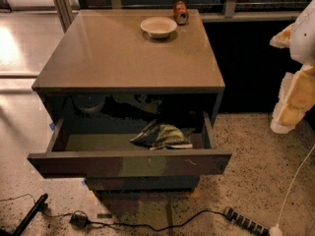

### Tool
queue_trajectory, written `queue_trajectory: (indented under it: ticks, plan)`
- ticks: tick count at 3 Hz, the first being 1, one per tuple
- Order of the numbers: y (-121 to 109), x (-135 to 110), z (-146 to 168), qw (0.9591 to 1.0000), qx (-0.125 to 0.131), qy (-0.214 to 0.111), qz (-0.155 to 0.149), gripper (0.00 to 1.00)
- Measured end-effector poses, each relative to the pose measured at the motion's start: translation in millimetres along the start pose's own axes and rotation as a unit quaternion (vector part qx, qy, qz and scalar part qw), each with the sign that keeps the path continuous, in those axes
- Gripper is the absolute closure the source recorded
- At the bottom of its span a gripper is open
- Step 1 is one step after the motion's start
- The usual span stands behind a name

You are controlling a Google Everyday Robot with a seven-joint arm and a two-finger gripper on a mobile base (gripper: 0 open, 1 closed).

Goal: Close top drawer

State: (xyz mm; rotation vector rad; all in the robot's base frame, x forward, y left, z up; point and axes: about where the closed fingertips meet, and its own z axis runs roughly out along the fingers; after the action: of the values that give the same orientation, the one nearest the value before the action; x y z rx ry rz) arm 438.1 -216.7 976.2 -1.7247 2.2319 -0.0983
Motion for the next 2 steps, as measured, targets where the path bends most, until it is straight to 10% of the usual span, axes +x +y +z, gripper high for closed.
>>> queue_trajectory:
  ticks: [1, 2]
  plan:
    - [0.0, 0.0, 0.0, 1.0000, 0.000, 0.000, 0.000, 0.00]
    - [0.0, 0.0, 0.0, 1.0000, 0.000, 0.000, 0.000, 0.21]
